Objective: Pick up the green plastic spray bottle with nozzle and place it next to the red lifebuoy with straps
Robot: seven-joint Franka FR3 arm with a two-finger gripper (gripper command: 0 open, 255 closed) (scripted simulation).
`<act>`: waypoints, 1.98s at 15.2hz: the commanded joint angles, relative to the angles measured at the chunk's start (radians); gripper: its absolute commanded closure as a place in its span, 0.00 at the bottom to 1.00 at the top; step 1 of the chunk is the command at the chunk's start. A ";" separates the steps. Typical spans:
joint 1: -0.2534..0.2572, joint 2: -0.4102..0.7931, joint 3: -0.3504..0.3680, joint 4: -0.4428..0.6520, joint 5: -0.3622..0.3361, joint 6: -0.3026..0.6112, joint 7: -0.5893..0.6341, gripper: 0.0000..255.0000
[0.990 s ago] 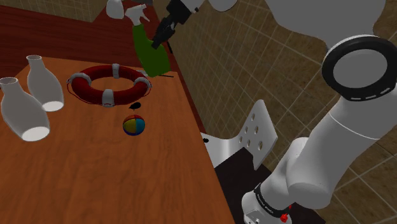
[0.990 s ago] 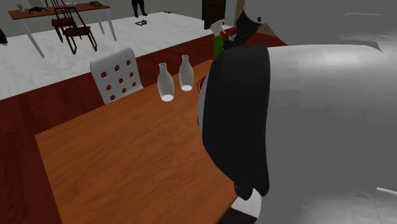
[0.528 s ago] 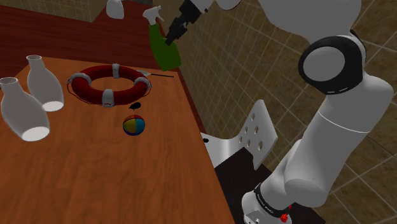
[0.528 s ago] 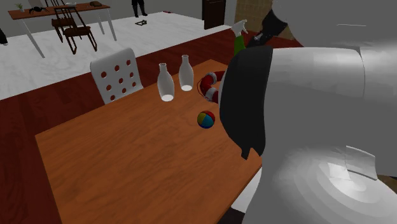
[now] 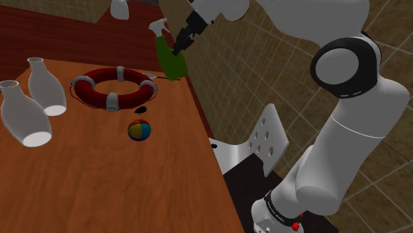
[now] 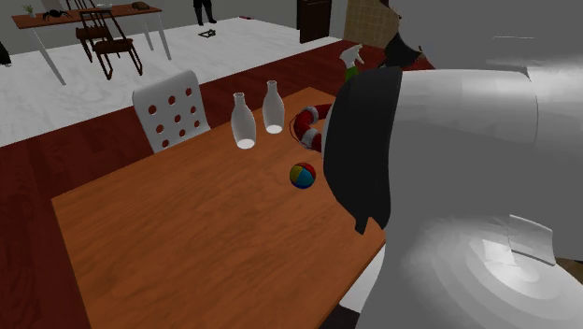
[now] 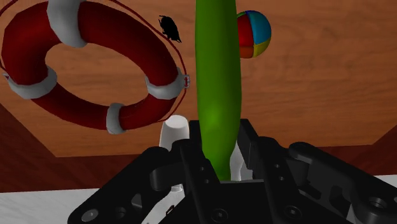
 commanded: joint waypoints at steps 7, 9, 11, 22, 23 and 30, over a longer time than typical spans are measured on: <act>0.005 -0.005 0.004 -0.107 0.016 0.092 -0.048 1.00; 0.007 -0.004 0.005 -0.131 0.021 0.115 -0.060 1.00; 0.008 -0.002 0.007 -0.154 0.027 0.137 -0.073 1.00; 0.010 0.025 0.016 -0.259 0.070 0.252 -0.146 1.00; 0.010 0.029 0.017 -0.267 0.075 0.262 -0.153 1.00; 0.009 0.059 0.025 -0.316 0.111 0.328 -0.204 1.00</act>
